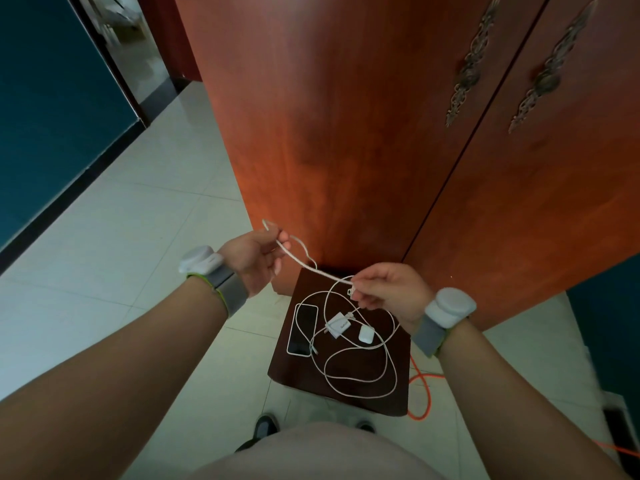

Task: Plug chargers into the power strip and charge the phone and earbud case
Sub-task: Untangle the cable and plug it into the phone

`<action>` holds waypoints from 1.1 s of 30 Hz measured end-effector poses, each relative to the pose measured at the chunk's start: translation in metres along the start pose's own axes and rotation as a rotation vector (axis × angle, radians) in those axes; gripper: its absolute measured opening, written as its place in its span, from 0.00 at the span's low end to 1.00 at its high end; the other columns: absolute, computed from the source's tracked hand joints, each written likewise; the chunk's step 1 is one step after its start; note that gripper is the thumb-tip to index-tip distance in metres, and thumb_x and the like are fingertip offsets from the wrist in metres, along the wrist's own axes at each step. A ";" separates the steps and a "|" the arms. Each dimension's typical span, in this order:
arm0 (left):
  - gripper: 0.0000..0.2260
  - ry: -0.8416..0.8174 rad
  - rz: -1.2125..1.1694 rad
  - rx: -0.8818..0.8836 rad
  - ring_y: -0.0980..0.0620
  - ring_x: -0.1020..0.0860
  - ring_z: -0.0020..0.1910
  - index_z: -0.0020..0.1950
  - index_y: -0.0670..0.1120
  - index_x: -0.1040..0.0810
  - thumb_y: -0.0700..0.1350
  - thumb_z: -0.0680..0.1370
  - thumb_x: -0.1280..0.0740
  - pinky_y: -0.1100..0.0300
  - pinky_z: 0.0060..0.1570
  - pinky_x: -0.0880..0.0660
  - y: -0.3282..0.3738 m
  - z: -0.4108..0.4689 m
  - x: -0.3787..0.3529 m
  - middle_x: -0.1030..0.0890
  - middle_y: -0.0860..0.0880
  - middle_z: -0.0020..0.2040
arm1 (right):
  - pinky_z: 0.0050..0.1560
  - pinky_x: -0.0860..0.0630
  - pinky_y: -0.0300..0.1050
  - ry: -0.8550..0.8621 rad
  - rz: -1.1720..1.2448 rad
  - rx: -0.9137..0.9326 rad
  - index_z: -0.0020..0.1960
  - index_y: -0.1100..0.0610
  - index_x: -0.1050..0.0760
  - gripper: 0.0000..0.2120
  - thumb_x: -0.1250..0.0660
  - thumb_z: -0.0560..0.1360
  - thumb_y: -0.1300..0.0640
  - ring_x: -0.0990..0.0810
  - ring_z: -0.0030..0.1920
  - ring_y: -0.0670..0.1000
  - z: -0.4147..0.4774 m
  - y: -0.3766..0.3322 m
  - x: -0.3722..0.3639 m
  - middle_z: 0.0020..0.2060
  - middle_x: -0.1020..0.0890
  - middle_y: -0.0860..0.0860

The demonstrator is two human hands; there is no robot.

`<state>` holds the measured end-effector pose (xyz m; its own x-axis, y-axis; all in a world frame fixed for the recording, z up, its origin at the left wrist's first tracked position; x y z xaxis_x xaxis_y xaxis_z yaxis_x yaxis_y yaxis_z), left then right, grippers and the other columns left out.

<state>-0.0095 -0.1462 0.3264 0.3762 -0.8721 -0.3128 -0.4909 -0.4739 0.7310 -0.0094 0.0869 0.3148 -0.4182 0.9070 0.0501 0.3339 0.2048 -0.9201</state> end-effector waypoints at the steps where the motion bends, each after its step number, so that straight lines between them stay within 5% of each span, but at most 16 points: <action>1: 0.07 0.006 -0.007 0.011 0.58 0.24 0.33 0.41 0.50 0.25 0.45 0.78 0.38 0.65 0.35 0.36 -0.001 0.001 0.002 0.19 0.56 0.30 | 0.30 0.25 0.36 0.019 0.045 0.009 0.40 0.57 0.21 0.05 0.32 0.72 0.65 0.21 0.27 0.47 -0.001 -0.004 0.006 0.28 0.17 0.51; 21: 0.11 0.178 -0.107 0.152 0.59 0.29 0.34 0.37 0.46 0.25 0.43 0.78 0.40 0.67 0.36 0.34 -0.008 0.028 0.064 0.25 0.54 0.28 | 0.29 0.23 0.35 0.271 0.368 0.061 0.40 0.61 0.23 0.05 0.34 0.72 0.69 0.20 0.25 0.47 -0.012 -0.009 0.082 0.26 0.17 0.53; 26: 0.10 0.219 -0.118 0.164 0.61 0.27 0.30 0.37 0.48 0.26 0.43 0.77 0.40 0.71 0.27 0.30 -0.013 0.032 0.091 0.26 0.54 0.23 | 0.30 0.22 0.36 0.277 0.458 0.027 0.41 0.60 0.24 0.05 0.35 0.72 0.67 0.20 0.25 0.46 -0.011 0.003 0.092 0.26 0.17 0.53; 33: 0.10 0.287 -0.179 0.177 0.60 0.26 0.22 0.36 0.47 0.26 0.42 0.77 0.41 0.72 0.26 0.31 -0.022 0.047 0.129 0.29 0.54 0.21 | 0.34 0.21 0.37 0.263 0.706 -0.079 0.45 0.56 0.23 0.07 0.39 0.76 0.63 0.18 0.30 0.45 0.005 0.020 0.071 0.30 0.17 0.49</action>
<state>0.0133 -0.2537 0.2413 0.6609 -0.7161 -0.2245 -0.5166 -0.6511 0.5560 -0.0369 0.1537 0.2984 0.1289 0.8885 -0.4405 0.5114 -0.4401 -0.7381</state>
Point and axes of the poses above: each hand's wrist, its own z-axis towards the middle knuckle, its own x-axis out of the back of the hand, y = z × x, the point moved 2 cm from there along z, towards the middle knuckle
